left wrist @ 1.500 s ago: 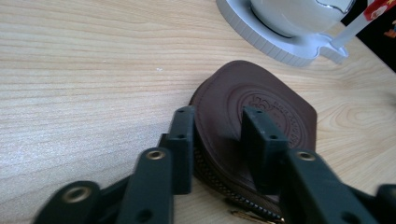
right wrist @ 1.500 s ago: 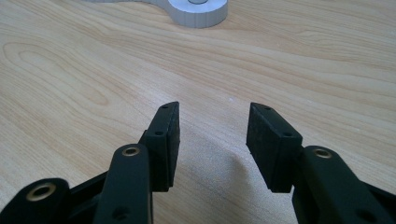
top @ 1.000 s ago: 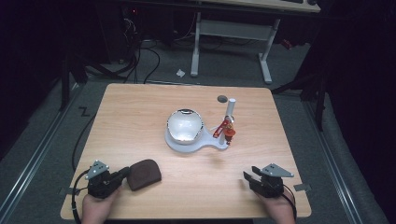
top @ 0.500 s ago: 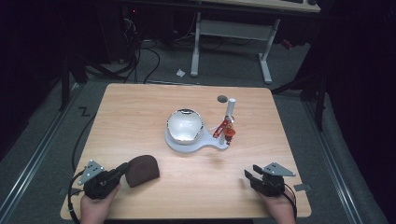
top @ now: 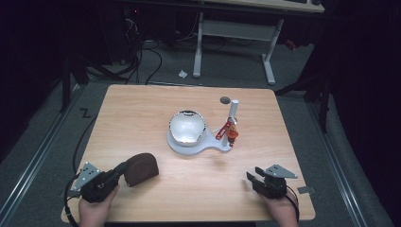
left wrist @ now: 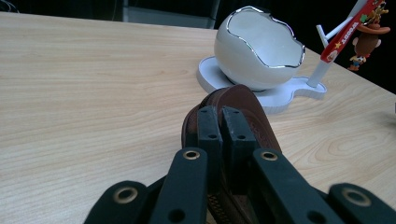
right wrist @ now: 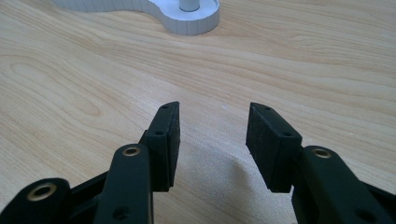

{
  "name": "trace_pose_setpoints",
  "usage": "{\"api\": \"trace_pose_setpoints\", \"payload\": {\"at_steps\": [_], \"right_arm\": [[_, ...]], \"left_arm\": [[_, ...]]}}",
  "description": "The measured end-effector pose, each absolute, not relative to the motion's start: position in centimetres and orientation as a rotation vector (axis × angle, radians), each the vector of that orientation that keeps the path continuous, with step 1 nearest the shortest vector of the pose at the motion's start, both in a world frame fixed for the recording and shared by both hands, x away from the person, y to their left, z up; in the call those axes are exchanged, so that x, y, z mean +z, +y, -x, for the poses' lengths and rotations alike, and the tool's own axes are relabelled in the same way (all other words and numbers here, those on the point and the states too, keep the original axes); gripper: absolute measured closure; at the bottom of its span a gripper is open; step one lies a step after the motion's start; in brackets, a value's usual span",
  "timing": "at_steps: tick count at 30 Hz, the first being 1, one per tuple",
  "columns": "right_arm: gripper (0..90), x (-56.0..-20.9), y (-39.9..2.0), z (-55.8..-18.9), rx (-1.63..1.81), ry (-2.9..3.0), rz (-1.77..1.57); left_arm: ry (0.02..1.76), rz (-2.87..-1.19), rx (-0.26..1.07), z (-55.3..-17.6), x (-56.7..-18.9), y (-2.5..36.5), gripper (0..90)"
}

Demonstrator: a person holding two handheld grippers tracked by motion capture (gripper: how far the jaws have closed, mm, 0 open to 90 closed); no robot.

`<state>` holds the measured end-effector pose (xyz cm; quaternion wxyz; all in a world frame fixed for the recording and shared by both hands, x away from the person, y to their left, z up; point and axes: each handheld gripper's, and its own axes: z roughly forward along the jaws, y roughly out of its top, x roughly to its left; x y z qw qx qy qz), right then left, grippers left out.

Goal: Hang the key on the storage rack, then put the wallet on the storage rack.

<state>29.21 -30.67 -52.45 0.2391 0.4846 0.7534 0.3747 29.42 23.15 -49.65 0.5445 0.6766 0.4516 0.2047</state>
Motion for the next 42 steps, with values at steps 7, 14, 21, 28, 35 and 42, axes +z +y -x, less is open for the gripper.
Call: {"api": "trace_pose_setpoints", "payload": {"at_steps": [7, 14, 21, 28, 35, 42], "right_arm": [[55.4, -52.5, -30.7, -29.2, 1.026, 2.066, -1.318], [55.4, -52.4, -30.9, -28.8, 1.026, 2.059, -1.313], [55.5, -52.3, -31.2, -28.7, 1.036, 2.05, -1.311], [55.6, -52.3, -31.2, -28.7, 1.042, 2.056, -1.3], [55.6, -52.2, -31.2, -28.7, 1.058, 2.053, -1.3], [55.7, -52.4, -31.3, -28.9, 1.063, 2.062, -1.306]], "left_arm": [[1.068, -1.59, 0.514, -29.4, -49.4, 22.9, 87.3], [1.052, -1.591, 0.533, -29.9, -49.0, 22.1, 87.3], [1.054, -1.586, 0.534, -30.2, -48.9, 21.8, 87.3], [1.038, -1.577, 0.552, -30.4, -47.9, 21.1, 87.3], [1.02, -1.567, 0.55, -30.9, -47.0, 20.3, 87.3], [1.004, -1.565, 0.553, -31.6, -46.1, 19.4, 87.3]]}}
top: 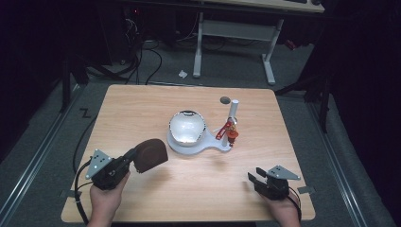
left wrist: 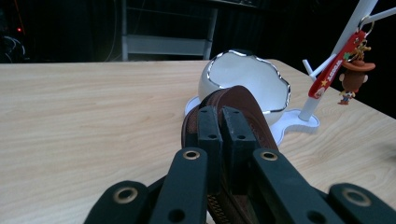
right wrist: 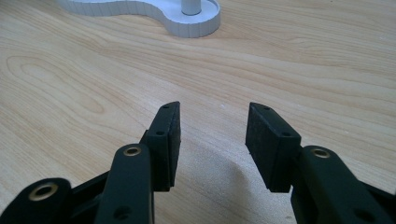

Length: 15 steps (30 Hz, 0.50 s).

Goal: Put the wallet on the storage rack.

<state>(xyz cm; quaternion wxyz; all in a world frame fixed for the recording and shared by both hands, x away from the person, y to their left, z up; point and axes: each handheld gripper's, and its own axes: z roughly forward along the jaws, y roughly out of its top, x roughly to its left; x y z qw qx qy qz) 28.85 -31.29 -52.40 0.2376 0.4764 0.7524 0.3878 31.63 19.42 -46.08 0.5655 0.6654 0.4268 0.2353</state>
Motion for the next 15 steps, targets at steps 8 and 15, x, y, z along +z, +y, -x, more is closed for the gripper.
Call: {"api": "trace_pose_setpoints", "payload": {"at_steps": [8, 15], "right_arm": [[55.8, -52.5, -31.5, -28.9, 1.078, 2.065, -1.317], [55.8, -52.6, -31.7, -29.0, 1.087, 2.073, -1.316]], "left_arm": [[0.989, -1.576, 0.557, -33.0, -44.5, 17.9, 87.3], [0.977, -1.588, 0.563, -34.3, -43.2, 16.6, 87.2]]}}
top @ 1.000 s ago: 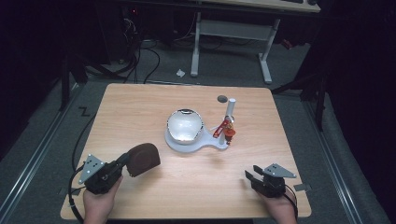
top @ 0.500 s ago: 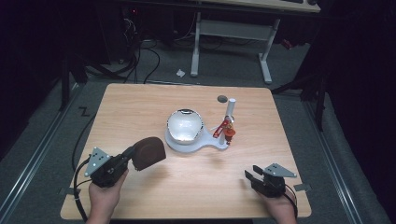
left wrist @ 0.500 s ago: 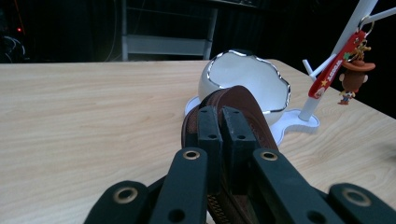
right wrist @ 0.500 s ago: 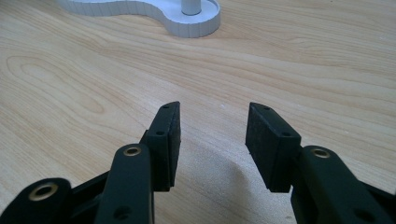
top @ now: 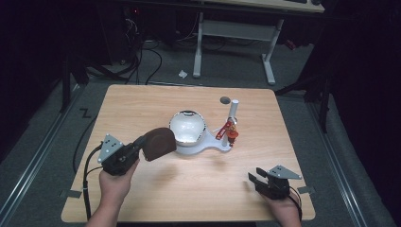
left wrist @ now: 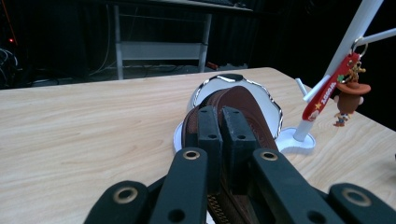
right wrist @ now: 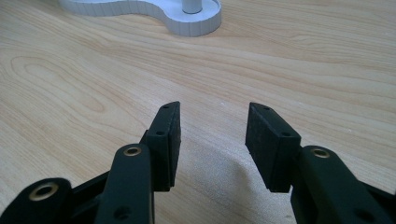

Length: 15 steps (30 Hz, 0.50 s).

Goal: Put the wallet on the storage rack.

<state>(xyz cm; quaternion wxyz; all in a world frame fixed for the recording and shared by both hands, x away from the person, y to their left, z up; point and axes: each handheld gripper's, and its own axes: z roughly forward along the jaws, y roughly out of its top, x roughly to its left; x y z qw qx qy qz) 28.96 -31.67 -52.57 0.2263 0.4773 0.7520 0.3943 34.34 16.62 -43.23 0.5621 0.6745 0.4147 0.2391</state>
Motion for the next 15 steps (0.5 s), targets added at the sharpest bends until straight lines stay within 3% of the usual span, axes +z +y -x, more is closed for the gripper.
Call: {"api": "trace_pose_setpoints", "payload": {"at_steps": [15], "right_arm": [[55.9, -52.6, -31.9, -29.0, 1.099, 2.07, -1.326]], "left_arm": [[0.983, -1.628, 0.558, -37.9, -42.0, 14.5, 87.2]]}}
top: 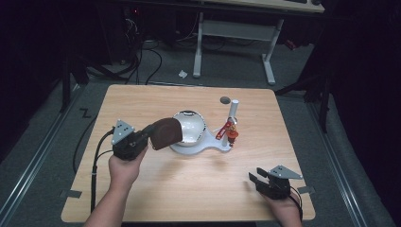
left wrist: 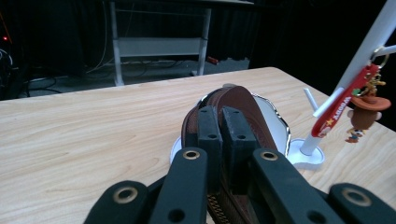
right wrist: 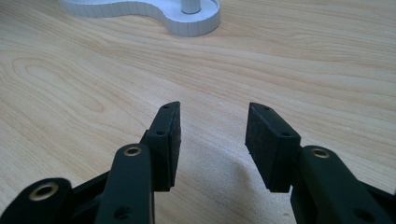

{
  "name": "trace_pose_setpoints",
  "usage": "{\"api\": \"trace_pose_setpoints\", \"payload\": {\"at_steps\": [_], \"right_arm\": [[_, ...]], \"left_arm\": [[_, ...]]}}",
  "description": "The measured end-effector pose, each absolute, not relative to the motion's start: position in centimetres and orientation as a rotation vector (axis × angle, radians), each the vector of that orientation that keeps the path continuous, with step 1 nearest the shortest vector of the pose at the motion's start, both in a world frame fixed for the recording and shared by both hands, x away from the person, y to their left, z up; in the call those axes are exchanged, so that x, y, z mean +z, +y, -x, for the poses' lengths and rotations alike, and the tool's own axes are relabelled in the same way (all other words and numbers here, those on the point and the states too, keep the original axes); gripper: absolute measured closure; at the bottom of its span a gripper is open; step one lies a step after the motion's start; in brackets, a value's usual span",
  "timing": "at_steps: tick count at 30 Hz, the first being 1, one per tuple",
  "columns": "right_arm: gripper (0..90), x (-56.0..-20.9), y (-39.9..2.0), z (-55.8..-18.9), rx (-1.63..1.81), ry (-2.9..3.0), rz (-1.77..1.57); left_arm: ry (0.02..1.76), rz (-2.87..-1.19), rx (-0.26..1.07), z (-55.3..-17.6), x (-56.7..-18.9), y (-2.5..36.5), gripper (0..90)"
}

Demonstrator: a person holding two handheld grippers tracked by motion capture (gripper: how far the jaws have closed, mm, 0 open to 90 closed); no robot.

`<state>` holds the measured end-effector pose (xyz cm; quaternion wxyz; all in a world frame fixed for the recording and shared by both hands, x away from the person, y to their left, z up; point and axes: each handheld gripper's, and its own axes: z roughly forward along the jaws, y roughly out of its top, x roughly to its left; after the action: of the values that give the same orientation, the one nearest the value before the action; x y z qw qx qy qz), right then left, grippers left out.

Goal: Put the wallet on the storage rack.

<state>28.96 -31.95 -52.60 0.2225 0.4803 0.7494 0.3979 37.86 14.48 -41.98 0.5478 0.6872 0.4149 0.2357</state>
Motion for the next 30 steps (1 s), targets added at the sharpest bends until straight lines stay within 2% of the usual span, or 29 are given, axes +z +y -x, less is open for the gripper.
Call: {"api": "trace_pose_setpoints", "payload": {"at_steps": [12, 30], "right_arm": [[55.9, -52.6, -32.2, -29.0, 1.112, 2.062, -1.344], [55.9, -52.6, -32.4, -29.1, 1.116, 2.071, -1.325]], "left_arm": [[0.99, -1.68, 0.569, -40.1, -41.0, 13.5, 87.1], [1.064, -1.749, 0.534, -42.1, -42.2, 11.7, 86.4]]}}
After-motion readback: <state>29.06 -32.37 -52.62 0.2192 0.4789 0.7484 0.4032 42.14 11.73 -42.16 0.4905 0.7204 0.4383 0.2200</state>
